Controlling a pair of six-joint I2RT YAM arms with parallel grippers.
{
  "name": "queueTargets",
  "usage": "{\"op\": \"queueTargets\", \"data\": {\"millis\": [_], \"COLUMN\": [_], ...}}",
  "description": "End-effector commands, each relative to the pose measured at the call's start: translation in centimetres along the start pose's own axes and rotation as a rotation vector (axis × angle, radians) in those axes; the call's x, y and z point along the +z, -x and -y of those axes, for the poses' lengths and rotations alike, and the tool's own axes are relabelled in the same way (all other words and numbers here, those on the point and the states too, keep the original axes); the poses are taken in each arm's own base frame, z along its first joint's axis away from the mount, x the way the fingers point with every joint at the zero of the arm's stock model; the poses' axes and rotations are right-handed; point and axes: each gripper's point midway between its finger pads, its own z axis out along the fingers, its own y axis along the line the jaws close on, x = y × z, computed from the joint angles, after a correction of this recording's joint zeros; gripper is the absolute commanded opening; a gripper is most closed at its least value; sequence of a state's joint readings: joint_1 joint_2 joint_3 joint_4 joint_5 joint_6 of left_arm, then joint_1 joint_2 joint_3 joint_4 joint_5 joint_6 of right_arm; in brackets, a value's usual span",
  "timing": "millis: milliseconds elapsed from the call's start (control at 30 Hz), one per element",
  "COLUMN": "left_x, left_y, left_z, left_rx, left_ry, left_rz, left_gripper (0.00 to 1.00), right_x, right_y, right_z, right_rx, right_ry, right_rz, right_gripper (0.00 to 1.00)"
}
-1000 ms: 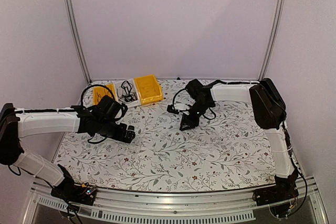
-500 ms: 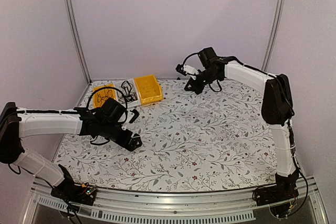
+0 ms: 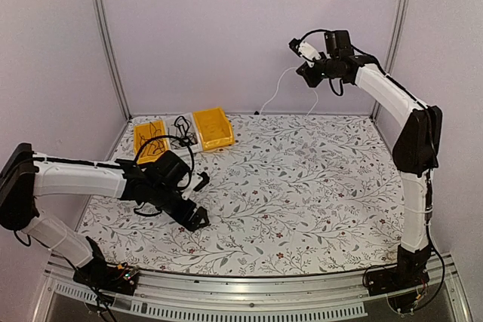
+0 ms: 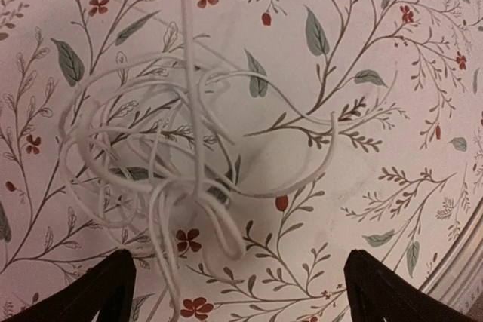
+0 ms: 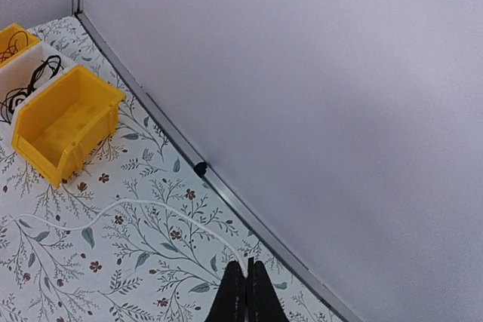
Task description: Untangle the cables
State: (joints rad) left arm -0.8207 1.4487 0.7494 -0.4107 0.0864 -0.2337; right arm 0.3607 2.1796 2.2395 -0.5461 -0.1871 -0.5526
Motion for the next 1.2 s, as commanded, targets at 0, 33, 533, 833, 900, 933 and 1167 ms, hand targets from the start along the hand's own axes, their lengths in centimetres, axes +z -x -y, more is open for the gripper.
{"op": "queueTargets", "data": {"millis": [0, 33, 533, 833, 900, 933, 1167], "left_x": [-2.5, -3.4, -15.5, -20.7, -20.6, -20.5, -19.5], "left_y": [1.8, 2.6, 19.3, 27.4, 28.2, 28.5, 31.4], "left_z": [1.3, 1.4, 5.2, 6.7, 6.8, 6.9, 7.2], "left_rx": [0.039, 0.046, 0.111, 0.169, 0.185, 0.198, 0.209], "left_ry": [-0.049, -0.05, -0.115, -0.112, -0.113, -0.121, -0.191], "left_rz": [0.136, 0.189, 0.81, 1.086, 1.095, 1.099, 1.097], "left_gripper": [1.0, 1.0, 1.0, 0.74, 0.72, 0.72, 0.4], "right_x": [-10.0, -10.9, -25.4, -28.2, -28.3, -28.4, -28.1], "right_y": [12.1, 13.2, 27.8, 29.0, 28.8, 28.7, 28.3], "right_z": [5.2, 4.7, -8.6, -9.6, -9.8, -9.8, -9.5], "right_rx": [-0.094, -0.1, -0.333, -0.313, -0.305, -0.296, -0.254], "right_ry": [-0.199, -0.171, -0.042, -0.028, -0.013, -0.01, -0.01], "right_rz": [0.324, 0.363, 0.811, 0.858, 0.85, 0.846, 0.824], "right_gripper": [0.0, 0.0, 0.0, 0.0, 0.0, 0.0, 0.0]}}
